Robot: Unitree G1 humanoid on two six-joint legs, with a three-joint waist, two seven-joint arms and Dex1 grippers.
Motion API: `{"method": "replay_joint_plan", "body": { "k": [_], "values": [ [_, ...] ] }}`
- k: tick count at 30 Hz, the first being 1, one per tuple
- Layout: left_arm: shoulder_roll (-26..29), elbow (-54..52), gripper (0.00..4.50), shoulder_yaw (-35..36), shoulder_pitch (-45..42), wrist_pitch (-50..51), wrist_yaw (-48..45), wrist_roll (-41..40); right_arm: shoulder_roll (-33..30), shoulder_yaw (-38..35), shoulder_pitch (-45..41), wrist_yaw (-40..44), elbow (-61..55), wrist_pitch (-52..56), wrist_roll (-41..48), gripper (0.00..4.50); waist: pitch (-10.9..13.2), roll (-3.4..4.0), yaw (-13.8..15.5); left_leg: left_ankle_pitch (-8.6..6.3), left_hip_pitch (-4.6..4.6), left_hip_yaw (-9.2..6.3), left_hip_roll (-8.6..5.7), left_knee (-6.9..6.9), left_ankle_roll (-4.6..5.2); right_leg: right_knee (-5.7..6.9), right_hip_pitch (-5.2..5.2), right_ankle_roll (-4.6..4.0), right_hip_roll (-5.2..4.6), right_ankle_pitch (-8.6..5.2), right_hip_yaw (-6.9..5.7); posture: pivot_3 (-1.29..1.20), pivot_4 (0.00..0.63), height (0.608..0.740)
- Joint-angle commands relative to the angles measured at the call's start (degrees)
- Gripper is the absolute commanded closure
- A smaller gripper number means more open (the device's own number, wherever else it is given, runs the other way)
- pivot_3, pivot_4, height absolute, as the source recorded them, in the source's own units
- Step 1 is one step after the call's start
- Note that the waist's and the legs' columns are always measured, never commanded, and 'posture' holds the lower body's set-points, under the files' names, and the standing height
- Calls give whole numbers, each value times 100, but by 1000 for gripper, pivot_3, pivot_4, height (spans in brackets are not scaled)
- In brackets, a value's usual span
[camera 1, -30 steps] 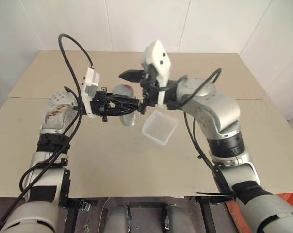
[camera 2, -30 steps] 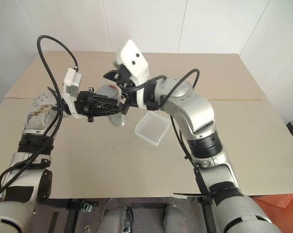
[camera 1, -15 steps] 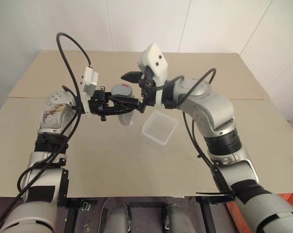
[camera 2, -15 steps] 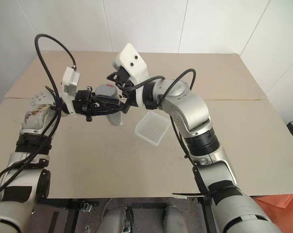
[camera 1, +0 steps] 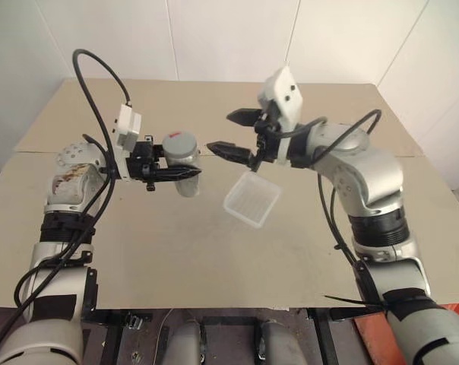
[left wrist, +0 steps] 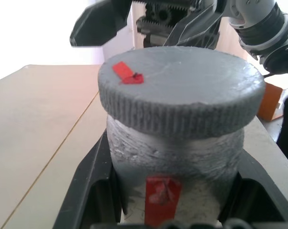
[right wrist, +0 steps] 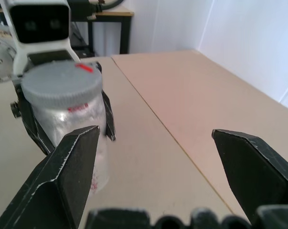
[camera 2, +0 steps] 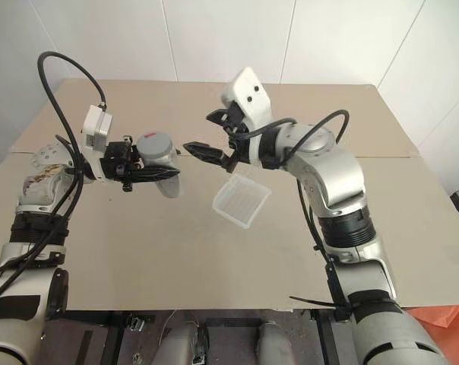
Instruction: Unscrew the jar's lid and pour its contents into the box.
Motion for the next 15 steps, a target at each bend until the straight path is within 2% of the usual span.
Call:
{"method": "replay_joint_plan", "body": {
  "k": [1, 7, 15],
  "values": [
    [43, -175, 2510, 120, -38, -2, -28, -95, -90, -177, -32, 59, -263, -78, 57, 61, 0, 0, -18, 0, 0, 0, 0, 0, 0, 0, -1, 0, 0, 0, 1, 0, 150, 740],
    [9, -68, 2510, 97, -97, -68, -23, -45, -251, -185, 67, 430, -688, -54, 340, 61, 0, 0, 3, -1, 0, 0, 0, 0, 1, -3, 0, 0, 0, 0, 1, 0, 150, 740],
    [-187, 6, 2510, -8, -180, -133, -42, 12, 439, 81, -288, 116, -661, 28, 335, 61, 0, 0, 2, 0, 1, -1, 0, 2, 0, 5, 0, 0, 0, 0, 0, 0, 150, 740]
  ]
}}
